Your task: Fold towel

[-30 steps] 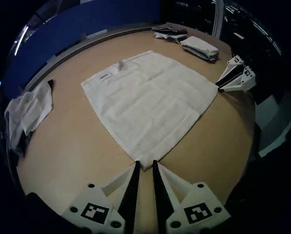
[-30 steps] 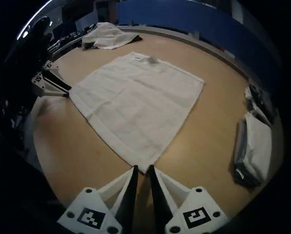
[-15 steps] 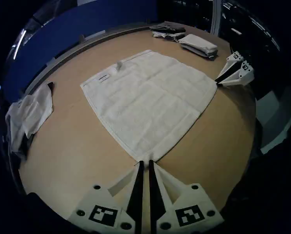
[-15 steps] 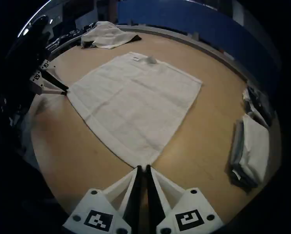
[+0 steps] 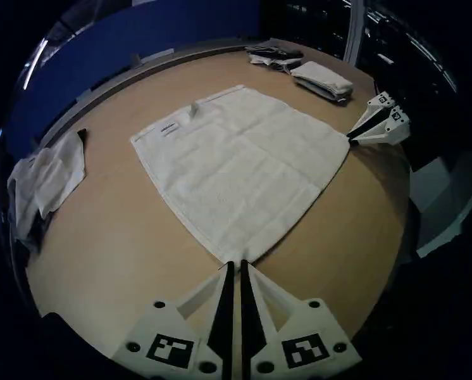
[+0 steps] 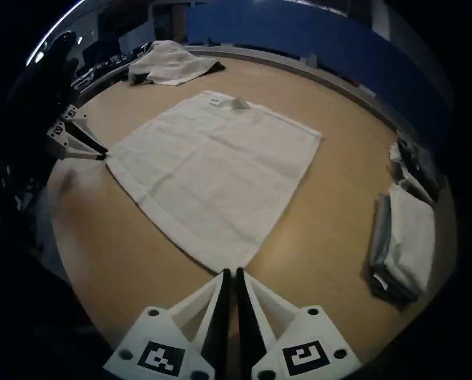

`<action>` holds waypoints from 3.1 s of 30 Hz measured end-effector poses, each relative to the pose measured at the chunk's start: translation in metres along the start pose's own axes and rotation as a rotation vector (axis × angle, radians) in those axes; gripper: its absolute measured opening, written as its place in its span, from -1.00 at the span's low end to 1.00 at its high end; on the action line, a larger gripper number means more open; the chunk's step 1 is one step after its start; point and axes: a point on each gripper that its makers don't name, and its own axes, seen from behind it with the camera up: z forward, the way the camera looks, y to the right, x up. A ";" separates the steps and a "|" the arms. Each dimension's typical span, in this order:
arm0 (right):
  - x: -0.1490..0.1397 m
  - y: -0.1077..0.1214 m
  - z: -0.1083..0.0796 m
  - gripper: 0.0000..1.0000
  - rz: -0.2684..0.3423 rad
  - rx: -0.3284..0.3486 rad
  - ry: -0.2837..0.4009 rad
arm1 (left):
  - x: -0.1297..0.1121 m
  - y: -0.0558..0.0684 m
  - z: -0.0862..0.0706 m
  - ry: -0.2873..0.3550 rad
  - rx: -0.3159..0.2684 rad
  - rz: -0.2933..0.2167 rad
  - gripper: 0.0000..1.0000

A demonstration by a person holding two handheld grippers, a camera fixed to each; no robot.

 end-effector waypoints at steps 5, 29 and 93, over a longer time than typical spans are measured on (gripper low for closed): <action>0.005 -0.001 -0.005 -0.87 0.006 0.003 0.007 | 0.004 -0.001 -0.005 0.007 0.002 -0.016 -0.88; 0.034 -0.006 -0.049 -0.87 0.018 0.016 0.057 | 0.032 0.002 -0.056 0.058 0.016 -0.119 -0.89; 0.124 0.050 -0.044 -0.87 0.093 -0.003 0.122 | 0.119 -0.060 -0.058 0.136 0.063 -0.293 -0.89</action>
